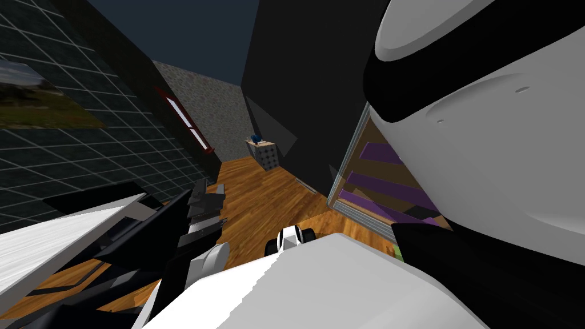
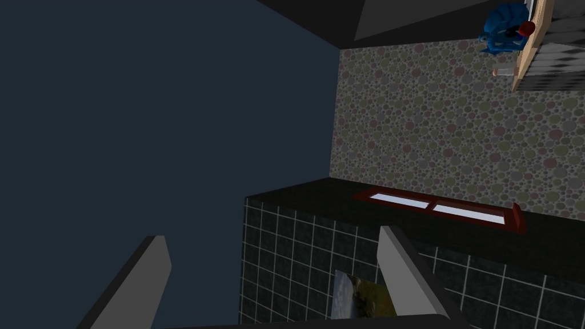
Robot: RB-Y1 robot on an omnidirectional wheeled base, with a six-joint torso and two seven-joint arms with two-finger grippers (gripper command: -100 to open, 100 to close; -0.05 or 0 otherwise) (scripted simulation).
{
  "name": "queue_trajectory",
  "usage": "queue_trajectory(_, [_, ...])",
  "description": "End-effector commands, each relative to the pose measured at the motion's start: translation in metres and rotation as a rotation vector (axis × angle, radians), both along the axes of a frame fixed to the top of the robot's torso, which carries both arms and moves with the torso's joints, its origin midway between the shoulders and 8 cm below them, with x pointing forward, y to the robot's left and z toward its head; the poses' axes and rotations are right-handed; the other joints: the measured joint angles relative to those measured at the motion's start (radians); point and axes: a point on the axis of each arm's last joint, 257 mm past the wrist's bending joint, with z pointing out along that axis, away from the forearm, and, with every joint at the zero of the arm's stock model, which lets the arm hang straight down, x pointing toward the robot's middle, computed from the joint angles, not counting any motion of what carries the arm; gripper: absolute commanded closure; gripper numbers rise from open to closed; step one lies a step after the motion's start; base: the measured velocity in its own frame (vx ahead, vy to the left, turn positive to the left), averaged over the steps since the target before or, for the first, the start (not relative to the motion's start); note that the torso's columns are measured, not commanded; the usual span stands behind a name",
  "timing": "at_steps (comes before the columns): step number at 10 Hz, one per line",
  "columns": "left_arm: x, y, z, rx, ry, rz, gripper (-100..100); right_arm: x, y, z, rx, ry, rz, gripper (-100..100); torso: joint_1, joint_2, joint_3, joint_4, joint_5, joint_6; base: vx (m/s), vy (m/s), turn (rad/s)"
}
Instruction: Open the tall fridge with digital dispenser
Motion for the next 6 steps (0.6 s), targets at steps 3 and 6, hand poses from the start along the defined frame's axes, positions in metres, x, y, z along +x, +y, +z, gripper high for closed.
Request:
queue_trajectory(3, [0.0,0.0,0.0,0.0,0.0,0.0,0,-0.0002,-0.0005,0.0003,0.0,0.001,0.0,0,-0.002,0.001,0.0,0.0,-0.001,0.0,0.0,0.0,0.0])
queue_trajectory(6, [0.0,0.0,0.0,0.0,0.0,0.0,0,-0.0002,-0.0005,0.0003,0.0,0.001,0.0,0,0.0,0.0,0.0,0.0,0.0,0.0,0.0,0.0,0.0])
